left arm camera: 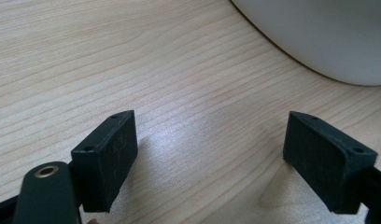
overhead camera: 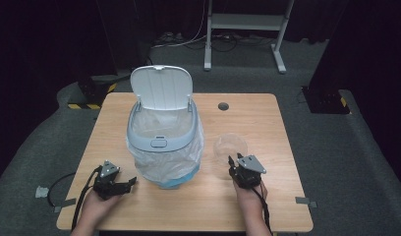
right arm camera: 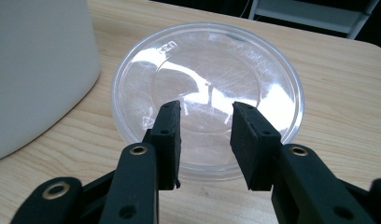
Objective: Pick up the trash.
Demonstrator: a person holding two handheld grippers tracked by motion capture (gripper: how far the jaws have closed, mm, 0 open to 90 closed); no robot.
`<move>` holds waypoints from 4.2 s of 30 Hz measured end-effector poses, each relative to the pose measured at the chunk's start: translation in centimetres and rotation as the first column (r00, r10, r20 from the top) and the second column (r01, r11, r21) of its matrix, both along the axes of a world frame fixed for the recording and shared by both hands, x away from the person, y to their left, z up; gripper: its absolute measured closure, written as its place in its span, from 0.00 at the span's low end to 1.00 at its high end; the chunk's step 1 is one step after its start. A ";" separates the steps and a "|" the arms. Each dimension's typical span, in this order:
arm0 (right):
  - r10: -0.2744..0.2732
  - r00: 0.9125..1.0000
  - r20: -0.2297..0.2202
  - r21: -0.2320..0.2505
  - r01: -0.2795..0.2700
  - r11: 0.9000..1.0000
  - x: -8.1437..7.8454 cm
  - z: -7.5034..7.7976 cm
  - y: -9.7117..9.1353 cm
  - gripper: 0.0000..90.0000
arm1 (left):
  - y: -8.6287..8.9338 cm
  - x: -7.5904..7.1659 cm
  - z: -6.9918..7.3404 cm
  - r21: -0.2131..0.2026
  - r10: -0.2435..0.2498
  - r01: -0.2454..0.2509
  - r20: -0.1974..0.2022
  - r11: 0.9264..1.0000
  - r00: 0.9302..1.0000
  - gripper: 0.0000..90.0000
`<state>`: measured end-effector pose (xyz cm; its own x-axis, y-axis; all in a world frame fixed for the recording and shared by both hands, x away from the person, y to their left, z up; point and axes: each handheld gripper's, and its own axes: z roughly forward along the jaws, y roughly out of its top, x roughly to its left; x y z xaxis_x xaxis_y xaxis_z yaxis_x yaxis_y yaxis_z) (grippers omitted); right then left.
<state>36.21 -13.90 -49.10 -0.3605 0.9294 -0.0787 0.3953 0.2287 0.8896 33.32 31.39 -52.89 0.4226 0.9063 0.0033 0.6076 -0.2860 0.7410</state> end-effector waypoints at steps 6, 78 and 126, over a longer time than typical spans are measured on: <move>0.004 1.000 -0.003 -0.007 -0.004 1.000 -0.3 -0.1 0.2 0.70 | 0.0 0.0 0.0 0.000 -0.002 0.002 -0.002 1.000 1.000 0.20; 0.097 0.994 -0.060 0.058 -0.094 0.994 0.0 -0.2 1.0 0.92 | -0.1 0.0 0.0 -0.004 -0.002 0.002 -0.004 1.000 1.000 0.20; 0.214 0.970 -0.112 0.117 -0.201 0.973 0.5 -0.9 0.1 0.80 | 0.0 0.0 0.0 -0.002 -0.002 0.002 -0.003 1.000 1.000 0.20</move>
<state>36.73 -13.84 -49.95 -0.5472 0.8339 0.0717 0.4570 0.2259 0.8603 33.33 31.35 -52.88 0.4244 0.9055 0.0005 0.6091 -0.2858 0.7398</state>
